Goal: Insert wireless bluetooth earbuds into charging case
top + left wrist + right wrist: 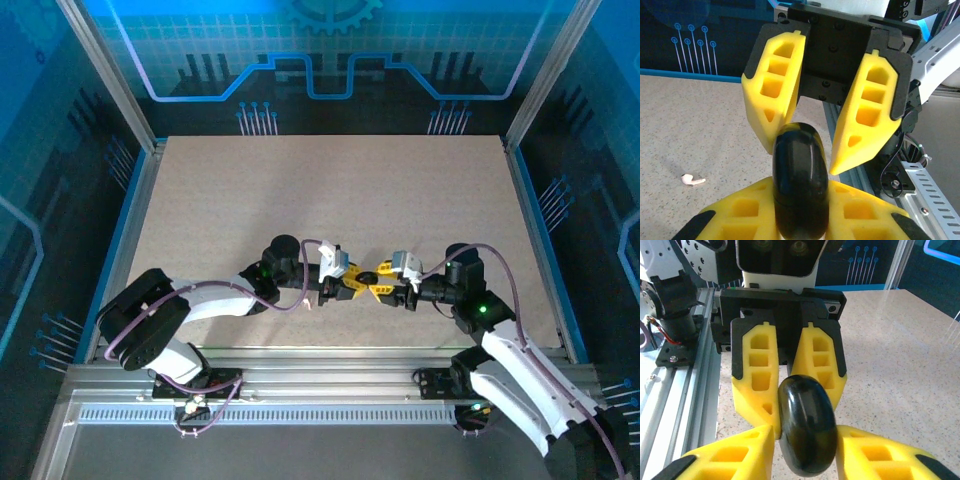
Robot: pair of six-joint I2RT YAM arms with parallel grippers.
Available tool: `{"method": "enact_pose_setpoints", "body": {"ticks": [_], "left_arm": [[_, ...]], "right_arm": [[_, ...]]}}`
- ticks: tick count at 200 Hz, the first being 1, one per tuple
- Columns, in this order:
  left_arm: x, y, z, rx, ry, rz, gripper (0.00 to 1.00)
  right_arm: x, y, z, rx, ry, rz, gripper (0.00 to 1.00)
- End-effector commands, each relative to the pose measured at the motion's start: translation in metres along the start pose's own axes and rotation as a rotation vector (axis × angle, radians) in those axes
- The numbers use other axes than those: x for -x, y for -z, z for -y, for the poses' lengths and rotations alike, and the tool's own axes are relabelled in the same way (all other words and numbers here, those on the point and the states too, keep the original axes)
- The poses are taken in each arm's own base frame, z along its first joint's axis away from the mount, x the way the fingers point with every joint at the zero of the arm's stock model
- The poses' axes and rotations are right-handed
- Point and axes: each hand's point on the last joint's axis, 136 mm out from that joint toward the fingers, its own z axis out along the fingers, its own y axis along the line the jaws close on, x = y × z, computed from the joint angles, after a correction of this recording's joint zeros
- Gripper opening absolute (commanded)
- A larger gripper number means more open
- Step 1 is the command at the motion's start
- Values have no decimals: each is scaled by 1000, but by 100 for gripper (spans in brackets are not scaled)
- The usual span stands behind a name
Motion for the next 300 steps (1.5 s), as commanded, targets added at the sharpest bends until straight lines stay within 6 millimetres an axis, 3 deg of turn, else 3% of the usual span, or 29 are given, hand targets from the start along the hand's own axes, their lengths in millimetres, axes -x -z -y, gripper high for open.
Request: {"method": "enact_pose_setpoints", "body": {"ticks": [1,35,91,104,119,157,186,201,231,240,245,300], "left_arm": [[12,3,5,-16,-57,39,17],[11,3,5,-15,-63,35,17],[10,5,2,8,-60,28,19],[9,6,-1,28,-57,26,26],[5,9,-8,69,-40,29,43],[-1,23,-26,171,57,67,66],[-8,37,-44,294,140,90,69],[-11,46,-53,359,179,94,77],[-22,66,-64,476,239,72,78],[-26,73,-67,514,260,58,78],[-27,76,-69,533,271,48,78],[-42,113,-78,709,361,-60,80]], "right_arm": [[16,2,-9,77,30,51,33],[14,1,-9,102,18,34,22],[13,1,-4,82,19,10,19],[12,1,0,57,8,-10,18],[9,1,5,32,-8,-41,18],[-7,1,36,-91,-130,-193,19],[-17,0,53,-132,-210,-307,19],[-19,-2,60,-136,-245,-341,19],[-25,-8,82,-182,-315,-419,19],[-35,-9,89,-206,-351,-460,19],[-28,-9,98,-229,-349,-460,19],[-60,-14,148,-326,-466,-641,19]]}}
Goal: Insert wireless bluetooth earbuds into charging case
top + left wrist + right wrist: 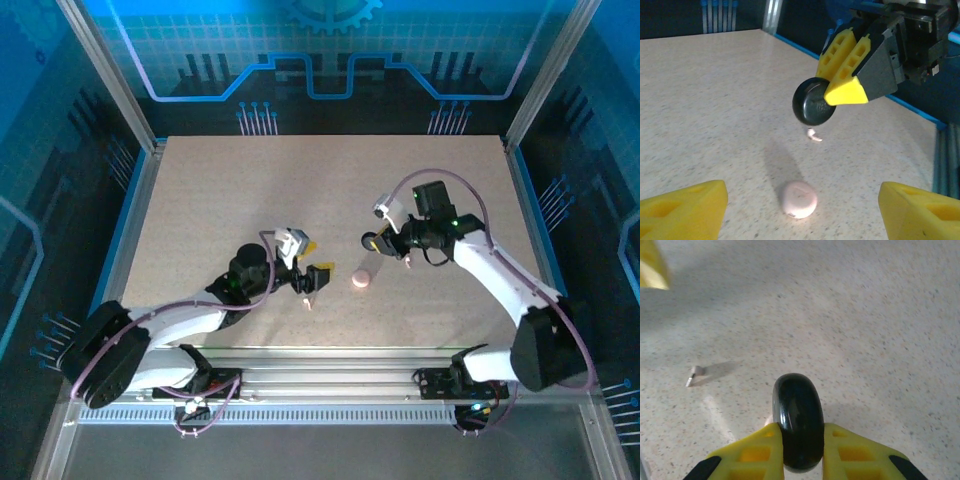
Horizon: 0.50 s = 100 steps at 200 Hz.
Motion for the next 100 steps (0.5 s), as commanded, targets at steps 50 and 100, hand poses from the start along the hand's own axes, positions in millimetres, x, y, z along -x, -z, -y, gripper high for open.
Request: {"method": "enact_pose_setpoints", "body": {"ticks": [50,100], "left_arm": [[-23,29,-36,203,66,-119,81],[-26,34,-41,222,65,-137,81]], "right_arm": [[-4,-22,70,-98,-175,-196,19],[-10,-37,108,-126,-225,-277,18]]}}
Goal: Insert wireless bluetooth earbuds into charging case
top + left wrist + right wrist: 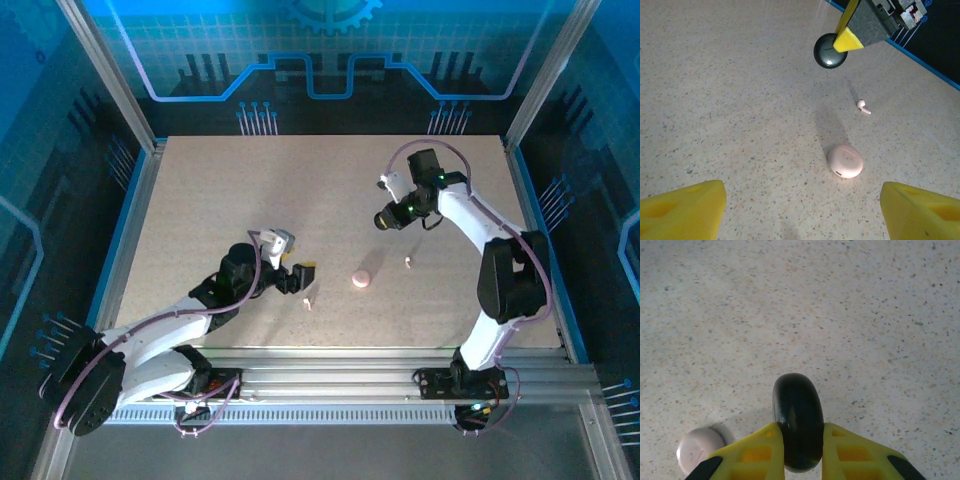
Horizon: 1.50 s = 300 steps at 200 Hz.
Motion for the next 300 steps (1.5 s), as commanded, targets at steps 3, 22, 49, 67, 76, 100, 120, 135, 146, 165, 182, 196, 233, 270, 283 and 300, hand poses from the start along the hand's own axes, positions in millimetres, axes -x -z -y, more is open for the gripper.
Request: {"method": "enact_pose_setpoints", "body": {"ticks": [3,22,49,67,76,100,120,135,146,165,182,196,233,270,283,300], "left_arm": [[-7,3,-8,31,12,-23,81],[-7,2,-9,34,14,-28,81],[-11,-2,-11,36,23,-44,81],[-15,-6,-13,39,29,-55,81],[-16,-8,-13,37,32,-61,80],[-19,-14,-14,36,24,-82,80],[-19,-18,-18,52,27,-89,80],[-18,-21,-16,39,35,-88,80],[-19,-23,-15,31,37,-95,80],[-18,-27,-16,33,32,-106,80],[-18,-30,-16,33,30,-110,80],[-16,-33,-15,28,31,-111,80],[-13,-41,-14,15,39,-119,80],[-11,-48,-13,4,36,-125,79],[-9,-49,-10,-12,42,-120,78],[-8,-51,-10,-12,54,-120,78]], "right_arm": [[-6,-4,17,-16,-44,-70,18],[-4,-9,29,-19,-59,-84,18],[-1,-17,42,-6,-73,-98,18],[0,-22,50,5,-83,-116,19],[0,-25,53,15,-89,-127,19],[1,-30,62,44,-123,-138,19],[1,-32,69,80,-158,-125,20],[-1,-35,75,102,-182,-125,20],[-3,-37,78,119,-201,-127,20],[-6,-41,81,158,-231,-129,20],[-10,-44,83,191,-254,-133,20],[-13,-47,85,210,-274,-134,20],[-16,-50,94,264,-328,-127,21],[-19,-52,103,276,-362,-129,24],[-18,-49,107,278,-379,-124,28],[-24,-56,112,285,-407,-140,34]]}}
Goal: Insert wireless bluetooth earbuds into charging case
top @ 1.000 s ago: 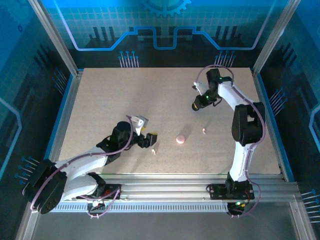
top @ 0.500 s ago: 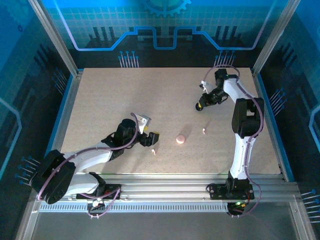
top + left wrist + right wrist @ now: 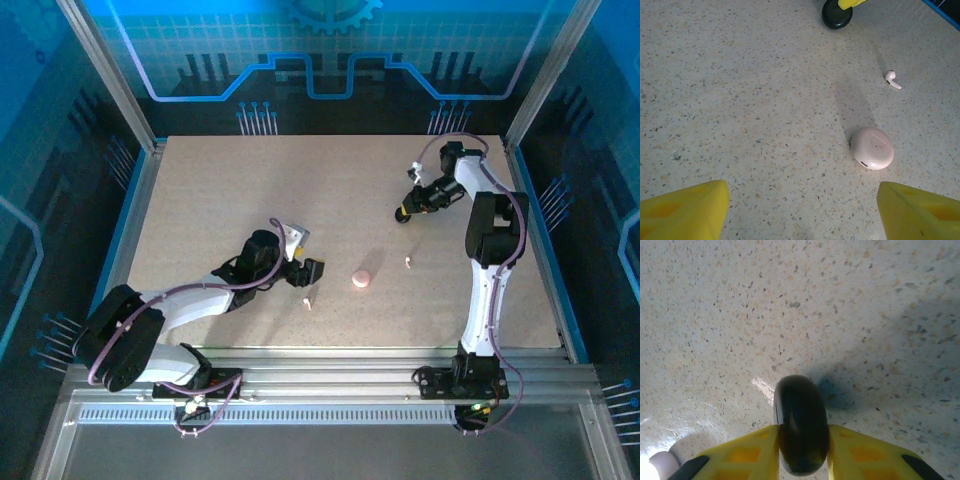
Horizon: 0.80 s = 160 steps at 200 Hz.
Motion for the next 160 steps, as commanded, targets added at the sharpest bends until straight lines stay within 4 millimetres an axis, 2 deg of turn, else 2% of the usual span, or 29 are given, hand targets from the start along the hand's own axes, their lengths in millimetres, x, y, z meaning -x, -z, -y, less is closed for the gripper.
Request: {"method": "enact_pose_setpoints", "body": {"ticks": [1,66,69,93,131,160], "left_arm": [[19,-2,7,-38,11,44,78],[23,1,3,-9,45,43,77],[23,1,3,-5,46,41,77],[27,4,0,24,53,22,77],[30,6,-2,49,122,-14,77],[29,11,1,41,170,-23,76]], "right_arm": [[-3,-1,8,46,-58,-13,34],[-2,9,20,-7,-70,6,43],[2,18,17,-19,-57,27,43],[9,33,12,-54,-66,77,45],[7,54,-22,-60,-120,162,46],[-11,57,-59,-70,-145,176,49]]}}
